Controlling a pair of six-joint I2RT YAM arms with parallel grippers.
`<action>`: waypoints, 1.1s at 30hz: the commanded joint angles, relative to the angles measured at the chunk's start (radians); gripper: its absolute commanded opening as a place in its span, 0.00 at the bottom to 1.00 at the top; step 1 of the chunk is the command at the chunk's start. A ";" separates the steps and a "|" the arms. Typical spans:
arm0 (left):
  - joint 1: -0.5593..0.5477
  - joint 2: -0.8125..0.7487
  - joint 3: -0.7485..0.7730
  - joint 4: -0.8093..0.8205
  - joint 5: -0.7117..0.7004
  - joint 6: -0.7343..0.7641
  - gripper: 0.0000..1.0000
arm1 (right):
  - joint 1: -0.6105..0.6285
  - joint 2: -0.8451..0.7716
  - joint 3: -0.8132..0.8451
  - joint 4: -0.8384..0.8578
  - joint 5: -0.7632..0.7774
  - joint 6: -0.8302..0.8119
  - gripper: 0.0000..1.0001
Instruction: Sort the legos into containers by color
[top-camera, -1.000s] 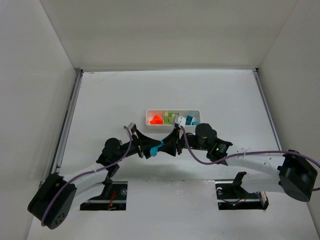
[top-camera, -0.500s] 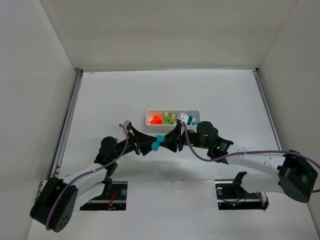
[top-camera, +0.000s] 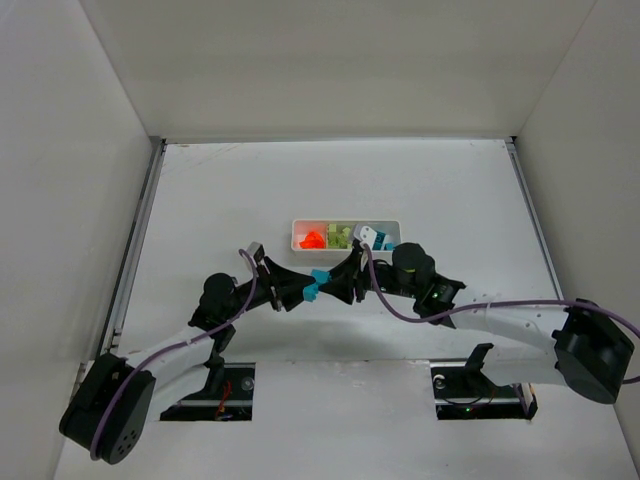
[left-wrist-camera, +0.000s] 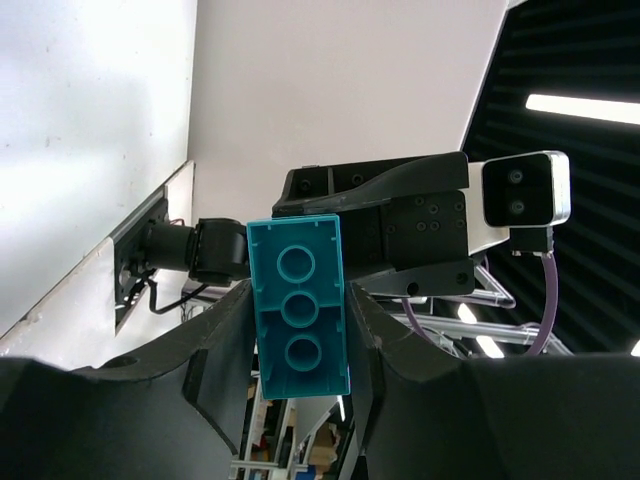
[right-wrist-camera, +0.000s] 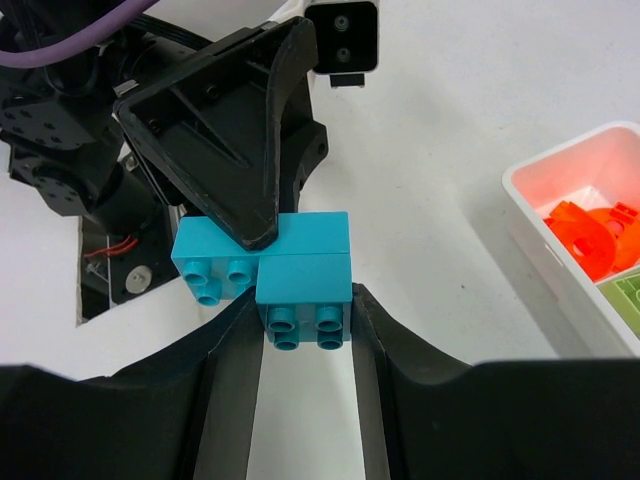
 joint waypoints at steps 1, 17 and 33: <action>-0.022 -0.040 0.007 0.088 0.039 0.022 0.28 | -0.004 0.030 0.035 0.020 0.042 -0.005 0.33; 0.232 -0.061 -0.077 0.092 0.099 0.153 0.08 | -0.085 -0.073 -0.024 0.017 0.059 0.052 0.33; 0.049 0.087 0.079 0.081 -0.051 0.295 0.11 | -0.308 0.102 0.064 -0.088 0.490 0.180 0.35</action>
